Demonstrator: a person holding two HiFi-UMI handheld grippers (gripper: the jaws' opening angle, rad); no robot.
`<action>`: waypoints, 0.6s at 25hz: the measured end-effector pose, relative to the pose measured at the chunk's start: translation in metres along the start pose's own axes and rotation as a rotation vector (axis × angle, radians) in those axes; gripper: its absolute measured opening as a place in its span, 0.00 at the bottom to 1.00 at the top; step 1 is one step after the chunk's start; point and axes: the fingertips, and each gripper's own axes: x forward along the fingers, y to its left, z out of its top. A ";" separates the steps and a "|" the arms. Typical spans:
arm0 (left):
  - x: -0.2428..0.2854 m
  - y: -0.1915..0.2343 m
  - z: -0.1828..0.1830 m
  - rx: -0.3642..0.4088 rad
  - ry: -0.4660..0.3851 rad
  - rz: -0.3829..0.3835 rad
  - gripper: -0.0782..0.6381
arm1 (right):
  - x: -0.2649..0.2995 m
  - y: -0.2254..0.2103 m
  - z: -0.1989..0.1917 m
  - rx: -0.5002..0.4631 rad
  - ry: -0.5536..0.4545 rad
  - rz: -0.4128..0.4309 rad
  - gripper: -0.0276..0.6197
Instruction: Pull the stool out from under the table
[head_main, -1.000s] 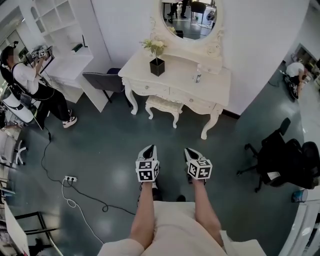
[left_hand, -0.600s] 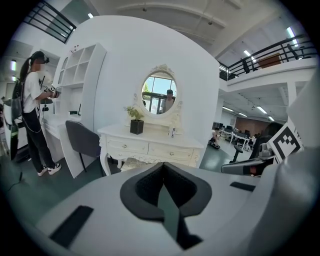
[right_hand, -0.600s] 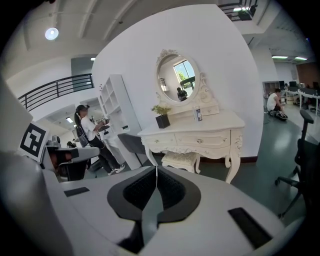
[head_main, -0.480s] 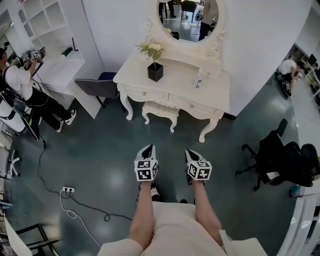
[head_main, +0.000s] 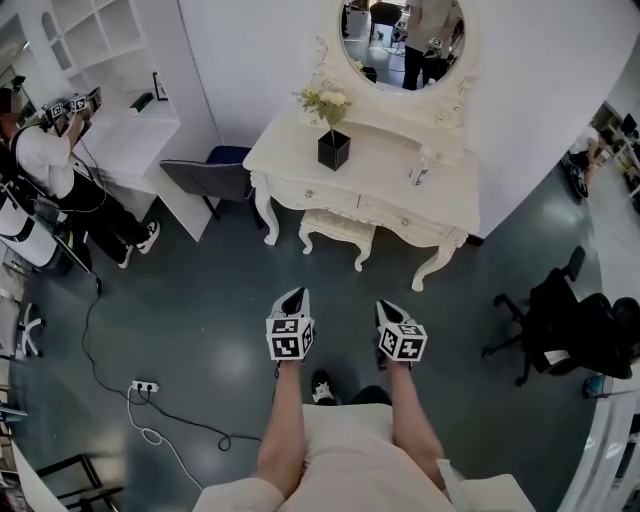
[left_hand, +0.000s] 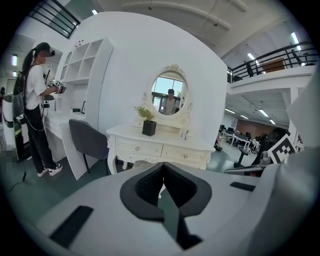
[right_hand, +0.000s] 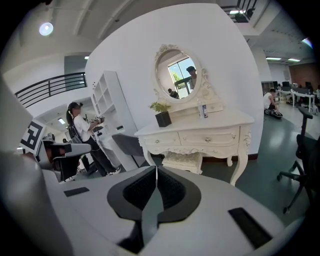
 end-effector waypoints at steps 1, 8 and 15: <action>-0.001 0.007 -0.001 -0.007 0.001 0.005 0.13 | 0.004 0.005 -0.001 -0.003 0.007 0.005 0.11; -0.002 0.023 0.000 -0.010 0.004 -0.003 0.13 | 0.015 0.020 -0.003 0.016 0.036 0.018 0.11; 0.015 0.030 0.000 -0.021 0.022 -0.010 0.13 | 0.025 0.005 0.016 -0.003 -0.017 -0.042 0.11</action>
